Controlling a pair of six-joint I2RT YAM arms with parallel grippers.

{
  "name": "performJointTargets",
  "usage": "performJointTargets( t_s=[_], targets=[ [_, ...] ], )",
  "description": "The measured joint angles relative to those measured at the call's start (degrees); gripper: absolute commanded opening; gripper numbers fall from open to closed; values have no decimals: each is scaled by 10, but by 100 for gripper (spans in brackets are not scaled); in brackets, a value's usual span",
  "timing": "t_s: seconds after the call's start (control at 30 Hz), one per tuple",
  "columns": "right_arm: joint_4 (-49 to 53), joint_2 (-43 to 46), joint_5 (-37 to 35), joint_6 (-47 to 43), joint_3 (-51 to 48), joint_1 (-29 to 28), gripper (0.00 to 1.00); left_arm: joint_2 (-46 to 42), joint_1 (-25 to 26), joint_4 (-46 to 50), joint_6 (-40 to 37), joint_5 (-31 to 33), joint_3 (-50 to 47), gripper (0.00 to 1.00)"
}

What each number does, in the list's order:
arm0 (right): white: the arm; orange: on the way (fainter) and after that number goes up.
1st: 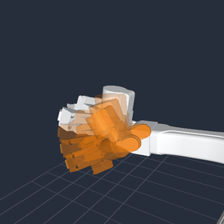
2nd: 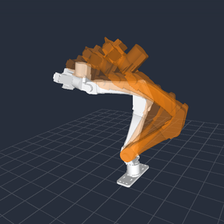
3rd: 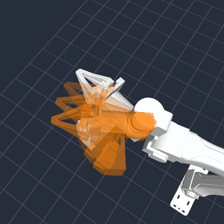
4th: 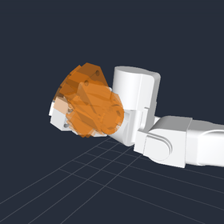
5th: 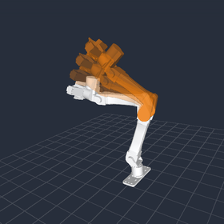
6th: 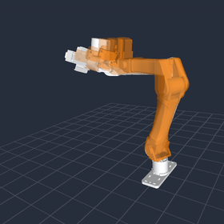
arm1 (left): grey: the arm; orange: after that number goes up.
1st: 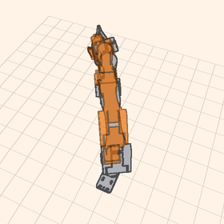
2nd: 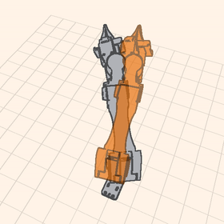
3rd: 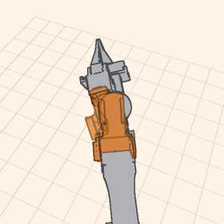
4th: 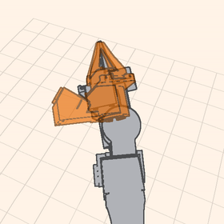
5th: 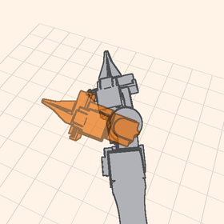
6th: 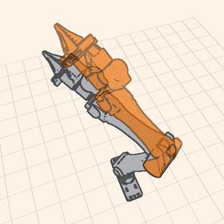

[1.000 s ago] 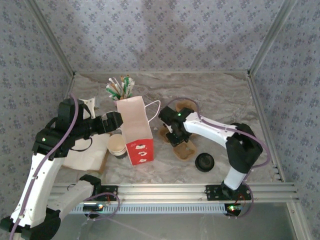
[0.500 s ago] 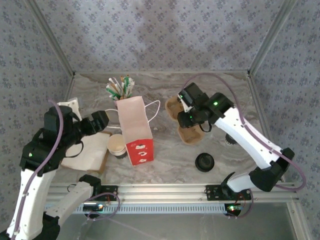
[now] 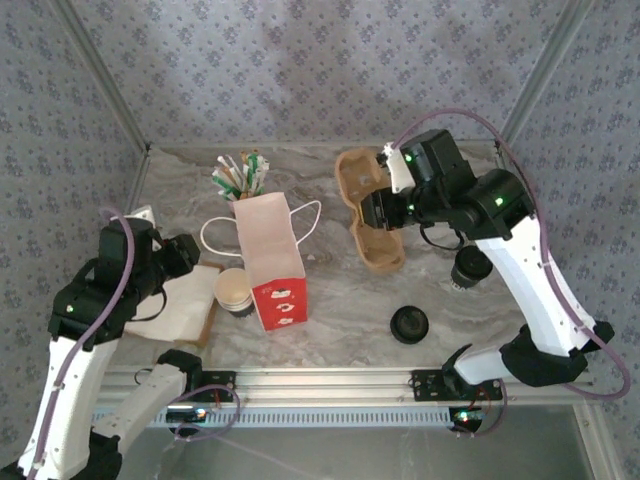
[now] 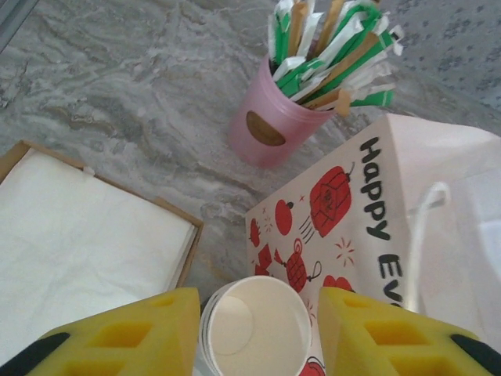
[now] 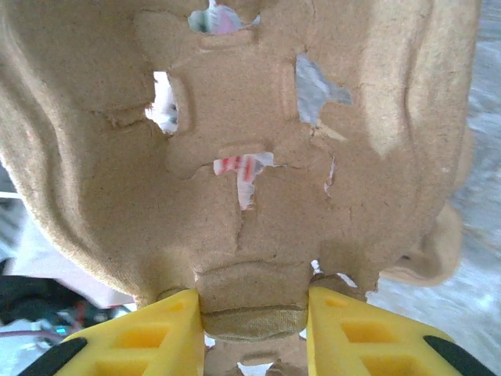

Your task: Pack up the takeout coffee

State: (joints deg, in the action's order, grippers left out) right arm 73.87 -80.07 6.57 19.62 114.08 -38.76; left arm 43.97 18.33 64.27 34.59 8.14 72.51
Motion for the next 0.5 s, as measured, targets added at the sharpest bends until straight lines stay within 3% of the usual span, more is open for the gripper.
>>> performJointTargets(
  t_s=[0.33, 0.5],
  targets=[
    [-93, -59, 153, 82, 72, -34, 36, 20, -58, -63, 7, -102, -102, 38],
    [-162, -99, 201, 131, 84, -65, 36, 30, -60, -99, 18, -154, -143, 37]
  ],
)
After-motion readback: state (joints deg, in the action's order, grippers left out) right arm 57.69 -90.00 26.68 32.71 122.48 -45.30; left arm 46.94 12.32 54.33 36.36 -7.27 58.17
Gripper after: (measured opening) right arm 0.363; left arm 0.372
